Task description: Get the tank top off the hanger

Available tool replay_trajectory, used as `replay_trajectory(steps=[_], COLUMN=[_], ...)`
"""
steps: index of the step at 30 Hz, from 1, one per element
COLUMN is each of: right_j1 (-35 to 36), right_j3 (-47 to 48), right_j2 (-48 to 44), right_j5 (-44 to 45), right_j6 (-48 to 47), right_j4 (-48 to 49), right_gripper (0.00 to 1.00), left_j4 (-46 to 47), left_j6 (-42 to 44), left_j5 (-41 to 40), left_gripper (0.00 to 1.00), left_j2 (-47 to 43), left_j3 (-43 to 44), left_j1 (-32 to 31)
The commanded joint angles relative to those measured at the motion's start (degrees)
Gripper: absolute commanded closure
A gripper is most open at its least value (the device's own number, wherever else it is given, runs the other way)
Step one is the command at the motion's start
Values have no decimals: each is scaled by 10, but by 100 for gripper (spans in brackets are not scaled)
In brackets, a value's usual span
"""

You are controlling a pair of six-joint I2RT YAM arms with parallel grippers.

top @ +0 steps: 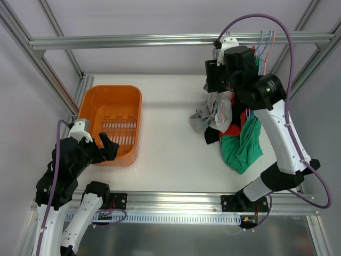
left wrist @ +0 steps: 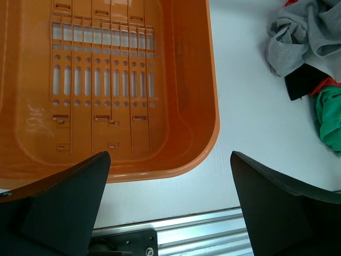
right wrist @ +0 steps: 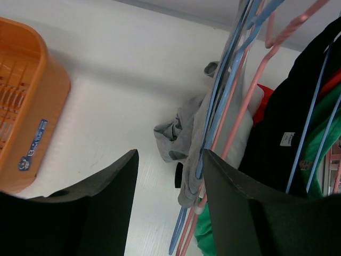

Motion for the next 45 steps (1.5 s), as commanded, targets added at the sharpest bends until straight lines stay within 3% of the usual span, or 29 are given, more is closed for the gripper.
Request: replay_trajectory(steps=[1, 24, 37, 45], right_j1=[5, 4, 18, 25], right_j3=[15, 7, -10, -38], right_j2=[5, 74, 55, 21], right_j5=[57, 95, 110, 73], right_j6=[-14, 3, 34, 28], right_j4=[4, 24, 83, 140], right_gripper=[45, 54, 98, 100], left_j4=[11, 12, 13, 13], left_j6=[-7, -9, -9, -10], left_j5=[-10, -12, -13, -13], left_gripper=[1, 1, 1, 1], left_j2=[1, -15, -21, -23], left_j3=[0, 0, -1, -1], left_j1=[-6, -21, -32, -35])
